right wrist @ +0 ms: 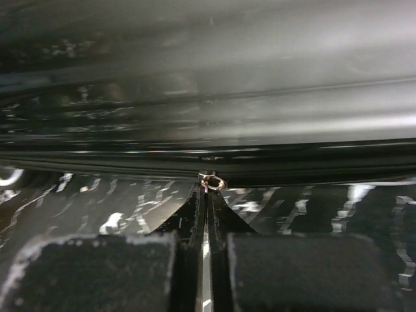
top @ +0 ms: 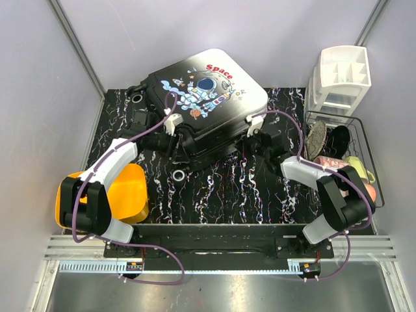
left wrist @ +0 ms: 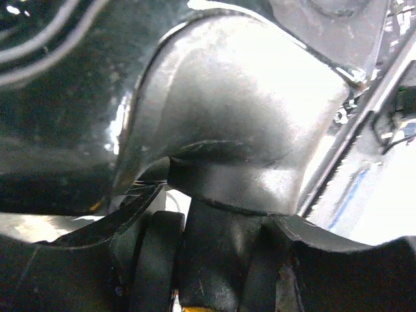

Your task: Open, take out, and arrange the luggage

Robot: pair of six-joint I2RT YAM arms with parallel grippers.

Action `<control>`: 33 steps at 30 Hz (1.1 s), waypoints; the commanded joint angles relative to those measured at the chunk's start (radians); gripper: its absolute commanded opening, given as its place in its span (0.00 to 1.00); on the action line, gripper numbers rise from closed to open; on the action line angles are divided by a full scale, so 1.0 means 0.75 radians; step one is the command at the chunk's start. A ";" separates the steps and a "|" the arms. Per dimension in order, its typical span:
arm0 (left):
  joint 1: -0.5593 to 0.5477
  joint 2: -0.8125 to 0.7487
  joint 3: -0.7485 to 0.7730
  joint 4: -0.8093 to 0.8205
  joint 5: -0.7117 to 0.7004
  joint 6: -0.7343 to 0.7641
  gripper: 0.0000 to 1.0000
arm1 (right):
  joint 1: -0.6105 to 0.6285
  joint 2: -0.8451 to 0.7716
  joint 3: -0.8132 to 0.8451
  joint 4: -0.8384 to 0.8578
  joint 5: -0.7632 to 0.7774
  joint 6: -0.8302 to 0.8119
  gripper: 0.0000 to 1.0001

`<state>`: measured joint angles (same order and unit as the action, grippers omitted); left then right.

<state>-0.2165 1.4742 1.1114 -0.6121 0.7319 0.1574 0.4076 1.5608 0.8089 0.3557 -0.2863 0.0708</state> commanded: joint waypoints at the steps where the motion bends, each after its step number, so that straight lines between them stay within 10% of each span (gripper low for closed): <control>1: -0.083 0.045 -0.062 0.401 -0.055 -0.471 0.00 | 0.203 -0.134 -0.058 0.180 -0.044 0.190 0.00; 15: -0.124 -0.061 -0.206 0.698 -0.232 -0.791 0.00 | 0.461 -0.099 -0.052 0.233 0.269 0.262 0.00; 18: -0.127 -0.125 -0.108 0.446 -0.135 -0.503 0.40 | 0.426 -0.124 -0.062 0.221 0.298 0.184 0.00; 21: -0.098 -0.184 0.076 0.018 -0.162 0.024 0.51 | 0.395 -0.142 -0.066 0.186 0.275 0.186 0.00; 23: 0.038 -0.231 0.125 -0.090 -0.097 0.307 0.99 | 0.393 -0.148 -0.076 0.178 0.267 0.184 0.00; 33: 0.497 0.175 0.743 -0.329 -0.286 0.802 0.99 | 0.369 -0.159 -0.097 0.125 0.273 0.167 0.00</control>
<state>0.0822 1.4063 1.5066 -0.8310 0.6476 0.5835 0.7010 1.4990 0.7349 0.3977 -0.0742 0.2173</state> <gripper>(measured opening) 0.991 0.009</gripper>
